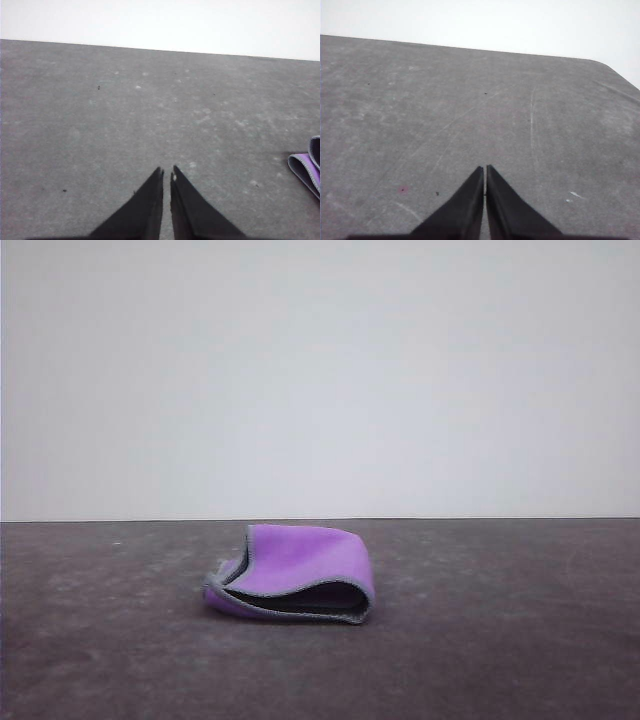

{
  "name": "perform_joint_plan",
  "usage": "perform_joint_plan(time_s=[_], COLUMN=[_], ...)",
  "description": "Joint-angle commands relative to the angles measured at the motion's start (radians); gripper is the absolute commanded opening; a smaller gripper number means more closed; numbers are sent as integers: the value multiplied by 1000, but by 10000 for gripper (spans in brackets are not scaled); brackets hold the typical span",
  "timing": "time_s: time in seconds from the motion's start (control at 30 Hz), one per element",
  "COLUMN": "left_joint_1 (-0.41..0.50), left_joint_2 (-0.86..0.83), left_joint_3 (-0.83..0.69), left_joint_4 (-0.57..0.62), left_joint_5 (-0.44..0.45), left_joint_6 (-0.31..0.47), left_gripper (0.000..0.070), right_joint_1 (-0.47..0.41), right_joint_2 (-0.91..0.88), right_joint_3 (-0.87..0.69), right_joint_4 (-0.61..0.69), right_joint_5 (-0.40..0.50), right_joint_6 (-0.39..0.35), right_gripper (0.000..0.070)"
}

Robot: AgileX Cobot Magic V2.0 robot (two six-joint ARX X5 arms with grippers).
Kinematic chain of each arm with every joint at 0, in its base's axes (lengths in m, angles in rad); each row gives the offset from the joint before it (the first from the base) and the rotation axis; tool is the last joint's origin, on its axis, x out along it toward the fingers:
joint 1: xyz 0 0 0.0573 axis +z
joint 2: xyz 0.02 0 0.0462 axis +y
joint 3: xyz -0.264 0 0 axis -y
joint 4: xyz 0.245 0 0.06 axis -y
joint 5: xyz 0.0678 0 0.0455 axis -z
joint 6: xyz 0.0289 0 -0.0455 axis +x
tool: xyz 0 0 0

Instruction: Fold clothes

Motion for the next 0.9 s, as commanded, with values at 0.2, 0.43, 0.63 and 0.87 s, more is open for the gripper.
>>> perform_joint_plan(time_s=[0.2, 0.43, 0.63, 0.87], left_joint_1=[0, 0, 0, 0], left_joint_2=[-3, -3, -3, -3], left_joint_3=[-19, -19, -19, -19], left_joint_4=[-9, -9, -9, -9], left_joint_5=[-6, -6, -6, -5], left_joint_6=[-2, -2, -2, -2], left_gripper=[17, 17, 17, 17], right_joint_1=[1, 1, 1, 1], right_joint_2=[0, 0, 0, 0], right_joint_3=[-4, -4, -4, -4], right_joint_4=[10, 10, 10, 10], right_joint_5=[2, 2, 2, 2], right_joint_6=[14, 14, 14, 14], right_gripper=[4, 4, 4, 5])
